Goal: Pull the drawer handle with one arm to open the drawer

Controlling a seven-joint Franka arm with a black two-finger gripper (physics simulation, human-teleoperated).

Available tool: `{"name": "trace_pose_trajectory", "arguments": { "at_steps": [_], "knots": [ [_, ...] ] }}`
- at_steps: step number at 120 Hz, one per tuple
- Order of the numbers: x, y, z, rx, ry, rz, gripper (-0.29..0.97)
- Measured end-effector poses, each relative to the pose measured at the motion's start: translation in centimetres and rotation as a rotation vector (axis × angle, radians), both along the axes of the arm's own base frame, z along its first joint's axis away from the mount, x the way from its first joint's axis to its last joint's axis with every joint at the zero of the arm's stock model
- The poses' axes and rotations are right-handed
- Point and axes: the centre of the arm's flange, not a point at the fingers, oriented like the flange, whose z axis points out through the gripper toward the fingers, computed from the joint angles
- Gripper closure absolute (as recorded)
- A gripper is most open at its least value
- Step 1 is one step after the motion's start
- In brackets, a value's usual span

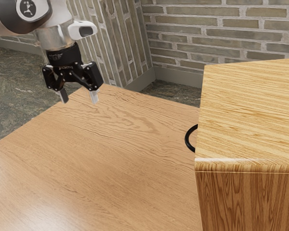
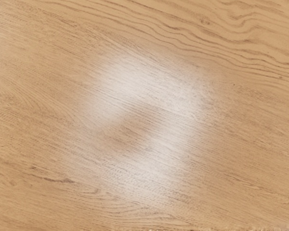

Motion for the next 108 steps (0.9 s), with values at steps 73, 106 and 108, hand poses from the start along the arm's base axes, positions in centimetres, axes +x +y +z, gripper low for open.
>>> {"name": "trace_pose_trajectory", "arguments": {
  "at_steps": [73,106,108],
  "knots": [
    [-4.7,-6.1,-8.7,-0.026,-0.076,-0.043,0.0],
    [-4.8,-8.6,-6.8,-0.146,-0.218,-0.033,0.0],
    [-4.7,-8.8,-6.7,-0.154,-0.223,-0.034,0.0]
  ]
}}
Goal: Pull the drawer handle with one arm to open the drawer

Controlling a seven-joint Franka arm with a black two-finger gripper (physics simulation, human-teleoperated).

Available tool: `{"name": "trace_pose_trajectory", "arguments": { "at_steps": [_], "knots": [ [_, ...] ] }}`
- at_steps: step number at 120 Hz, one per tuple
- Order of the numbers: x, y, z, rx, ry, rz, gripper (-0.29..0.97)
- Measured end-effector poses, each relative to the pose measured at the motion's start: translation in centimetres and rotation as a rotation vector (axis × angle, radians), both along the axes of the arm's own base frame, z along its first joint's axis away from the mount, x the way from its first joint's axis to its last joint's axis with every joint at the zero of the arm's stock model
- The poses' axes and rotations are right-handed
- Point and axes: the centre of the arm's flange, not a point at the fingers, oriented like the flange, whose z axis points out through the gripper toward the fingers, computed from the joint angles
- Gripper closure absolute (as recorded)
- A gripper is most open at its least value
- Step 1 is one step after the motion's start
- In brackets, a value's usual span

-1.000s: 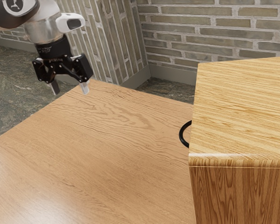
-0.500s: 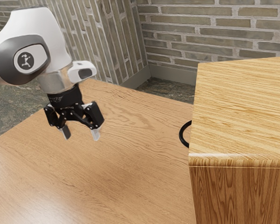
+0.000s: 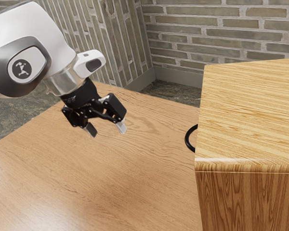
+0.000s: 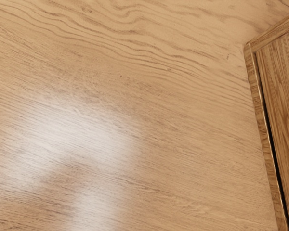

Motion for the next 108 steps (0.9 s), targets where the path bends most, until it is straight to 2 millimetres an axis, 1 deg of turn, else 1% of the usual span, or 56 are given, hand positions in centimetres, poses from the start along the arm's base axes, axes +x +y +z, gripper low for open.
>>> {"name": "trace_pose_trajectory", "arguments": {
  "at_steps": [21,40,60,73,93,108],
  "knots": [
    [0.3,-1.9,0.2,-0.04,-0.028,-0.008,0.0],
    [0.6,-4.1,-0.4,-0.065,-0.026,-0.032,0.0],
    [0.8,-4.8,-0.1,-0.109,-0.04,-0.026,0.0],
    [0.9,-5.6,-0.1,-0.127,-0.05,-0.03,0.0],
    [1.5,-6.3,-0.4,-0.148,-0.058,-0.03,0.0],
    [1.9,-7.1,-0.2,-0.169,-0.076,-0.033,0.0]
  ]
}}
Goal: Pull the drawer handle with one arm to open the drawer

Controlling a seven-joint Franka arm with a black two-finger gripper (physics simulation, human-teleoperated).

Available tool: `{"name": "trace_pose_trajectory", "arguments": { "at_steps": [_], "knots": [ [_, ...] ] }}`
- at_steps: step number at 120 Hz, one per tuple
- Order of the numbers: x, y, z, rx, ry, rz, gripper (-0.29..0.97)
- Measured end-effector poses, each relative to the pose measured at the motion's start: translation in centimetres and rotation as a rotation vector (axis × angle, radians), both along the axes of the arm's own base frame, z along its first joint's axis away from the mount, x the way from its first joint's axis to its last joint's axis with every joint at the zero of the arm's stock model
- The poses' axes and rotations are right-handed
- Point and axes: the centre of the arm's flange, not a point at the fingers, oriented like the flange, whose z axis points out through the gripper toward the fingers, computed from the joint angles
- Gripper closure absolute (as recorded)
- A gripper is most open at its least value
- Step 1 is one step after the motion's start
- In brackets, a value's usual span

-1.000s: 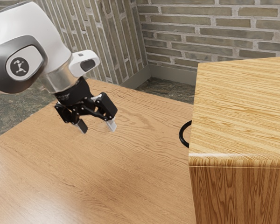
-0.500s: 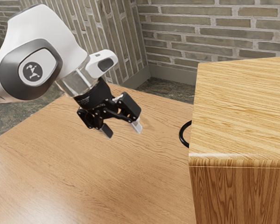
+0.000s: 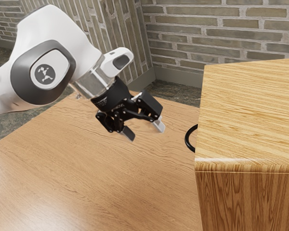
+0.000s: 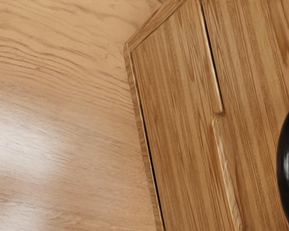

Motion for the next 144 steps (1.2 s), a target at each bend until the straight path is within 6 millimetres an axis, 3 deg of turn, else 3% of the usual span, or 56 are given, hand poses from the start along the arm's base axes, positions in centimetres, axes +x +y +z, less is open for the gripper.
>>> {"name": "trace_pose_trajectory", "arguments": {
  "at_steps": [57,94,144],
  "knots": [
    [1.2,-3.3,-0.5,-0.034,-0.029,-0.032,0.0],
    [1.6,-3.6,-0.7,-0.034,-0.027,-0.035,0.0],
    [1.9,-5.4,-1.2,-0.038,-0.019,-0.063,0.0]
  ]
}}
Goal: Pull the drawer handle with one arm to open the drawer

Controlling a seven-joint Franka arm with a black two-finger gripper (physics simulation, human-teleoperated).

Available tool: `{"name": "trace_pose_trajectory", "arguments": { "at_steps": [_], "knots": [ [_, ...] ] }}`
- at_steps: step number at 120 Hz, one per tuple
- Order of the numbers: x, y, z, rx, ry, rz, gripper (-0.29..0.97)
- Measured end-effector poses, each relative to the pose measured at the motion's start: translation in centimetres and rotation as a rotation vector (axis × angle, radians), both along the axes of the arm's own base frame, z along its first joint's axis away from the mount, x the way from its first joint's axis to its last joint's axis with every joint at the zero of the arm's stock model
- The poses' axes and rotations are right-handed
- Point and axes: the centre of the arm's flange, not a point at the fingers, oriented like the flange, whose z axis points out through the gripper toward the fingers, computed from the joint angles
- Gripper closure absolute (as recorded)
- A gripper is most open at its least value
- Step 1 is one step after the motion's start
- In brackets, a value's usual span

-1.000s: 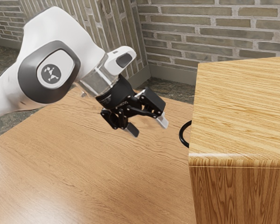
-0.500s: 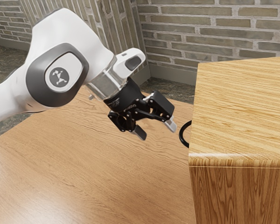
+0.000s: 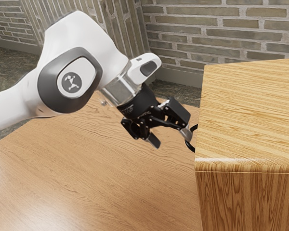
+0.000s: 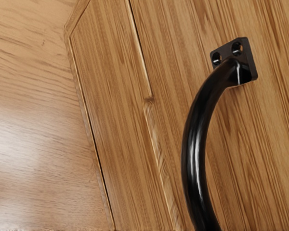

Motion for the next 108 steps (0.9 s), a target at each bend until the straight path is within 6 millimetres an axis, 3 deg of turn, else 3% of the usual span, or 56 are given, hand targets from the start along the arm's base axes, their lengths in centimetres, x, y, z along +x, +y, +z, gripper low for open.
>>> {"name": "trace_pose_trajectory", "arguments": {
  "at_steps": [56,108],
  "knots": [
    [0.8,0.3,-2.1,-0.003,0.044,0.01,0.0],
    [-0.6,3.0,-2.2,0.008,0.053,0.062,0.0]
  ]
}}
